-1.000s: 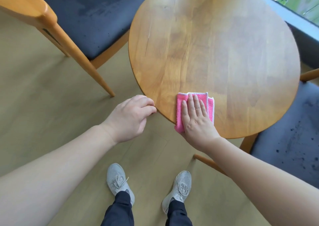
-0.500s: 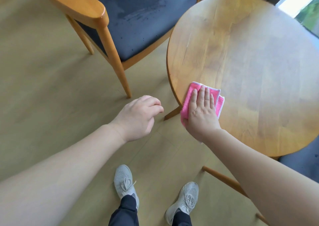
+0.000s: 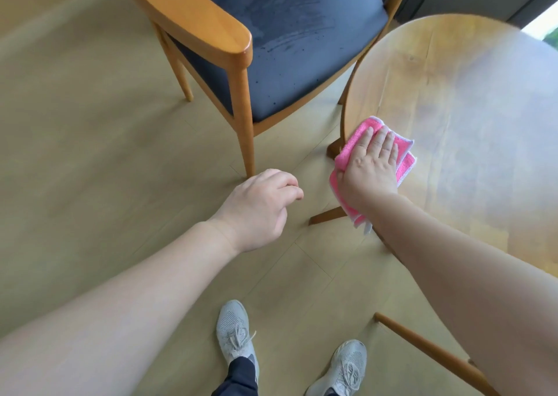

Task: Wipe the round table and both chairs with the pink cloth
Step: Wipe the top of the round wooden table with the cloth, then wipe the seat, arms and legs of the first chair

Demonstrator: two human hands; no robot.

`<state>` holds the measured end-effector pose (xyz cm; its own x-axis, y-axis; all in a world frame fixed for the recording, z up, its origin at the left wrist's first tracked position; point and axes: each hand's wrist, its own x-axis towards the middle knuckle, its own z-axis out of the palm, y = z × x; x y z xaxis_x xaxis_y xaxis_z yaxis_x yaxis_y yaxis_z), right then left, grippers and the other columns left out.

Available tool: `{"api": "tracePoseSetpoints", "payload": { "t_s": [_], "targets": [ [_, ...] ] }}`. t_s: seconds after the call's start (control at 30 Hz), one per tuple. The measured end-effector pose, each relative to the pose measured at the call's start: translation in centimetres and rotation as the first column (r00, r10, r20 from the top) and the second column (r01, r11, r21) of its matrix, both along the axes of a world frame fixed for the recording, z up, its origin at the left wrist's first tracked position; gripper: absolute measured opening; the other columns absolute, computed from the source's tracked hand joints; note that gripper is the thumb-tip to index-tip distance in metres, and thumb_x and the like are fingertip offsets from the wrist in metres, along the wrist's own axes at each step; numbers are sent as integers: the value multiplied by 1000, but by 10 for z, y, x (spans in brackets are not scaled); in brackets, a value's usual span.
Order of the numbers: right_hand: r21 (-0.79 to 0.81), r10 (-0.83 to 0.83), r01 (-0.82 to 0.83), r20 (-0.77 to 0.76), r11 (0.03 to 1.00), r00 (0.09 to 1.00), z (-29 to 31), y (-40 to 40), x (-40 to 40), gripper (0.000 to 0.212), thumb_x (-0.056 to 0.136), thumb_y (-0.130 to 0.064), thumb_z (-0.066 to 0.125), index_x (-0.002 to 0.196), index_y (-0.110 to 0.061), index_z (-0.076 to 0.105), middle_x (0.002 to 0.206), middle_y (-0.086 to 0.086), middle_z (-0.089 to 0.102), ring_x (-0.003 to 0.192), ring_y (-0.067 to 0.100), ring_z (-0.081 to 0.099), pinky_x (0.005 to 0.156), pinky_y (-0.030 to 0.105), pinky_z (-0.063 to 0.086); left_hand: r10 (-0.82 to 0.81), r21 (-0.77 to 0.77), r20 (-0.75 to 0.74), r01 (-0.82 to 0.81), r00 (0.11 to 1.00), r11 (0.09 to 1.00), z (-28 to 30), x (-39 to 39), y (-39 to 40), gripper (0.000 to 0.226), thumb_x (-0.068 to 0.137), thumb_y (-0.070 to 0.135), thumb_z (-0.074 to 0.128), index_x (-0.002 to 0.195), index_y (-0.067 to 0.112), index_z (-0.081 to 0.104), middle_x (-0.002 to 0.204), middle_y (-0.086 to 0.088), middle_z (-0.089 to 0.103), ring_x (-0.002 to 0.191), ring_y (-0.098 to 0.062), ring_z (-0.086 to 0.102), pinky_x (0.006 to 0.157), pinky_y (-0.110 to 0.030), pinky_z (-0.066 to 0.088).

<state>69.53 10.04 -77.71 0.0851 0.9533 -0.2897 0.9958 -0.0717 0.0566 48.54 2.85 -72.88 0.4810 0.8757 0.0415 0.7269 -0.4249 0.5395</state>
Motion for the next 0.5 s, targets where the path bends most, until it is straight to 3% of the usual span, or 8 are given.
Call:
{"api": "tracePoseSetpoints", "payload": {
  "t_s": [0.2,0.27,0.3,0.33,0.37,0.4,0.43,0.5],
  "targets": [
    [-30,-59,57,-65,998,996,4,22,-7,76,101,-44,26,149,-1,-15,157,23,-13,146,37,-10,116,43,-6,14,5,12,-14,1000,1000,8,-19,18,33,80,-2,54,107,10,68,108,-3,63,107,-21,56,90,-39,51],
    [-56,-88,80,-152,995,984,11,17,-3,70,101,-41,27,151,-3,-5,159,21,5,147,35,7,116,42,3,11,-14,1,-11,1000,1000,16,-24,20,33,82,1,53,111,12,66,112,-2,61,110,-19,54,94,-38,49],
    [-81,-126,112,-199,990,972,17,15,0,64,100,-39,28,151,-6,8,153,21,27,141,34,29,116,45,18,5,-27,-9,-5,1000,1000,23,-26,22,33,83,2,53,113,13,65,113,-1,61,111,-18,53,96,-38,48],
    [-107,-173,152,-239,983,956,28,14,2,55,97,-38,28,145,-11,27,130,18,53,120,31,55,107,48,41,1,-33,-17,-1,1000,999,31,-28,25,34,84,3,52,114,13,64,114,-1,61,112,-18,53,96,-37,48],
    [-132,-212,181,-282,975,936,41,14,2,43,95,-40,26,130,-18,41,99,12,64,88,26,68,84,46,57,3,-31,-20,-3,1000,1000,41,-30,28,34,84,3,52,114,13,64,114,-1,61,112,-18,53,96,-37,47],
    [-145,-237,198,-333,969,913,57,13,1,34,95,-43,27,114,-23,47,79,5,64,63,20,68,60,39,60,7,-30,-24,-8,1000,1000,53,-31,33,35,84,4,51,116,14,63,115,0,60,112,-18,53,96,-36,46],
    [-143,-242,201,-395,969,886,75,13,1,29,95,-50,29,98,-28,48,69,-1,64,49,14,65,45,30,55,13,-34,-30,-14,999,999,68,-31,39,35,86,6,50,118,15,62,117,1,60,112,-18,52,97,-35,45],
    [-97,-205,181,-514,979,833,116,13,-1,37,86,-61,32,79,-31,53,58,-6,63,47,6,63,39,23,51,43,-78,-41,-46,998,996,102,-31,53,35,90,12,46,123,19,57,120,4,58,112,-16,51,93,-32,45]
  ]
}}
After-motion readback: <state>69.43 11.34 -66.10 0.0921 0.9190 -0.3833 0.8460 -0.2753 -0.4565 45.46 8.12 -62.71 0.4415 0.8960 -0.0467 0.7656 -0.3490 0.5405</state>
